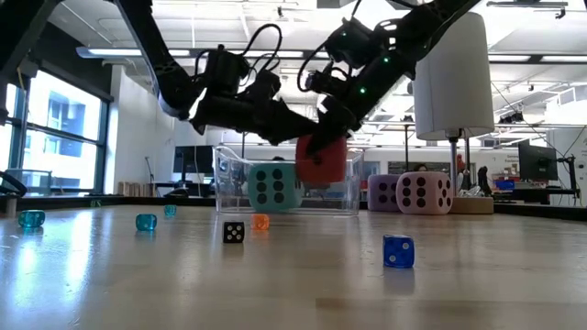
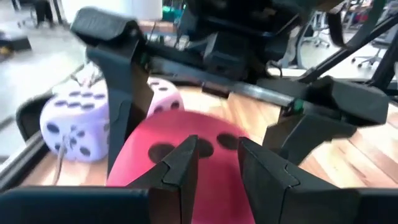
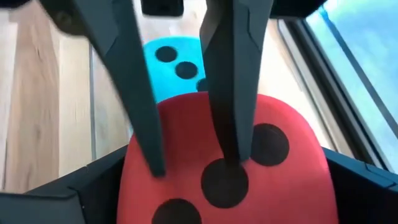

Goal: Pick & Place Dice
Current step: Put the large red dice into the transparent bin

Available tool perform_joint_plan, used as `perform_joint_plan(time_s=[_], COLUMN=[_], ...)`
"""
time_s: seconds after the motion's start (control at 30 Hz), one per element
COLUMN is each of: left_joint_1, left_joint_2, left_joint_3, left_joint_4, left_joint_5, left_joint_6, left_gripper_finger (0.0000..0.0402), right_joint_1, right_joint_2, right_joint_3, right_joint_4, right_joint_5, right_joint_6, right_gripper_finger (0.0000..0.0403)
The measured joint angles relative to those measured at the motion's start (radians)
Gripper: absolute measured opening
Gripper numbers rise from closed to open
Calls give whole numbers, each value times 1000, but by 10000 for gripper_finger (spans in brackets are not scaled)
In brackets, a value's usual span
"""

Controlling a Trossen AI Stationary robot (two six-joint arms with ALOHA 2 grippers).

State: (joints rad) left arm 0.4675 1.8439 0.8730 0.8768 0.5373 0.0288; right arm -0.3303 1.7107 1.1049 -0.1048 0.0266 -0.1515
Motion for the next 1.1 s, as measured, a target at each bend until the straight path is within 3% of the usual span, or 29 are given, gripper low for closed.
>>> perform_joint_plan(time_s=[0.77,1.1], left_joint_1=[3,14], left_joint_2=[66,72], left_joint_3=[6,4], left_joint_4=[-5,-54], left_joint_5=[-40,-77], left_joint_6=[22,9], left_gripper_finger=[110,110], right_joint_1=[3,12], right_joint_2=[12,8], right_joint_3=[1,5], right_joint_4=[29,159], right_joint_5=[-33,-109], right_joint_6=[7,-6], right_gripper_finger=[392,392])
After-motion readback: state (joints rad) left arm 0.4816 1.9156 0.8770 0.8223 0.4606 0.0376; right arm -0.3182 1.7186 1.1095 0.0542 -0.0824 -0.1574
